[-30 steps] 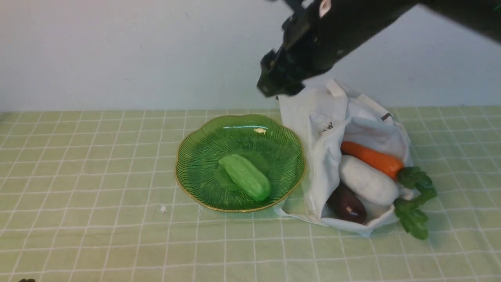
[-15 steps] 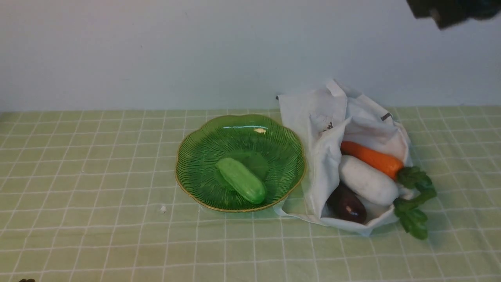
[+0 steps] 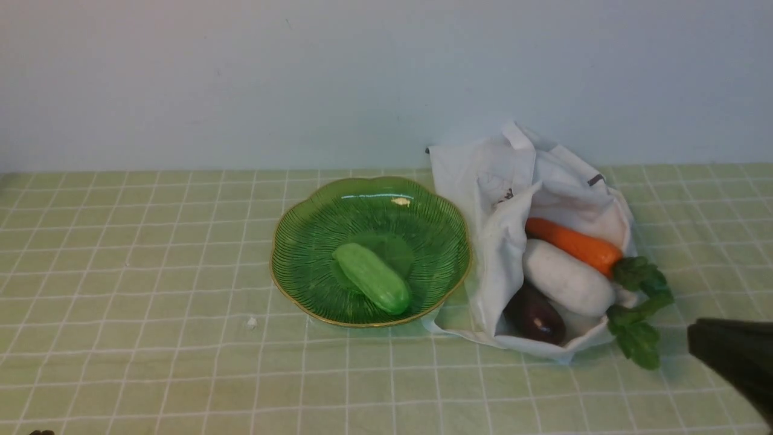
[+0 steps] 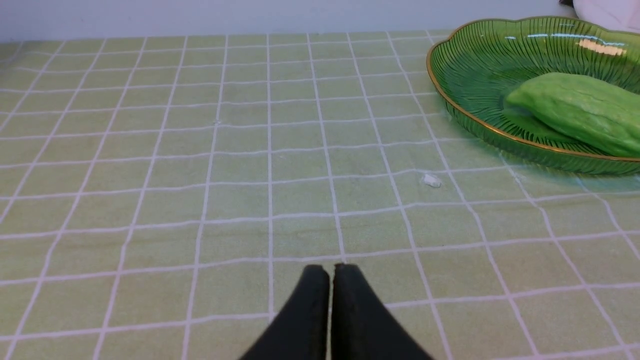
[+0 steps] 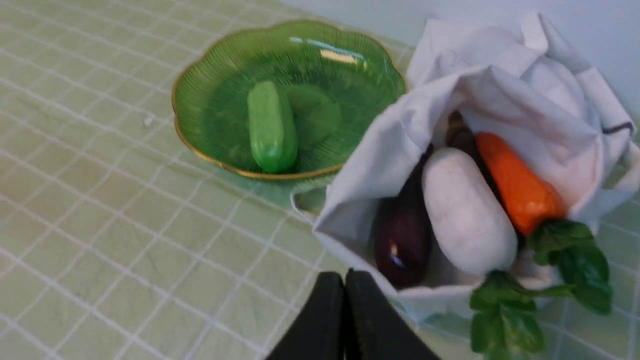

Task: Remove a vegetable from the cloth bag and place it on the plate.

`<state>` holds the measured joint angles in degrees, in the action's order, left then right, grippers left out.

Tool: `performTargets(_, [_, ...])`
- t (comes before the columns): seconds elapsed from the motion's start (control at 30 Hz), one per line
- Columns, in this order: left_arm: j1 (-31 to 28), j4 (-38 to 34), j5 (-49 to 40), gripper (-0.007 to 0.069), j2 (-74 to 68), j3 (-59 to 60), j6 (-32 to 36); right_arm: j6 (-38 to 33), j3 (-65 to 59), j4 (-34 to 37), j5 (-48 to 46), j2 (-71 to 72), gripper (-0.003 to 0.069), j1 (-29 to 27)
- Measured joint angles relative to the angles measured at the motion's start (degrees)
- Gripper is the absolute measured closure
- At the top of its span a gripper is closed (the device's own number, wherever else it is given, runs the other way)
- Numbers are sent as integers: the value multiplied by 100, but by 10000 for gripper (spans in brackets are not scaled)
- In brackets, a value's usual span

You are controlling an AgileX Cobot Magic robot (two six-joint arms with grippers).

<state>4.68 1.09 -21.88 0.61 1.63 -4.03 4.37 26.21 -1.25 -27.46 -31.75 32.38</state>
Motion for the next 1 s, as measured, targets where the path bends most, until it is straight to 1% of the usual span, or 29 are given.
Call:
performTargets(0.1, [0, 0, 0, 629, 0, 0, 0, 19, -622, 20, 961, 316, 673, 0])
performTargets(0.2, [0, 0, 0, 629, 0, 0, 0, 19, -938, 20, 1391, 470, 673, 0])
performTargets(0.43, [0, 0, 0, 629, 0, 0, 0, 23, -1253, -2, 1410, 485, 673, 0])
performTargets(0.67, [0, 0, 0, 629, 0, 0, 0, 23, -1292, -20, 1146, 485, 673, 0])
performTargets(0.87, [0, 0, 0, 629, 0, 0, 0, 213, -1292, -20, 1135, 692, 673, 0])
performTargets(0.97, [0, 0, 0, 629, 0, 0, 0, 231, -1300, -20, 1135, 917, 673, -90])
performTargets(1.0, [0, 0, 0, 629, 0, 0, 0, 233, -1361, -25, 1141, 1132, 673, -295])
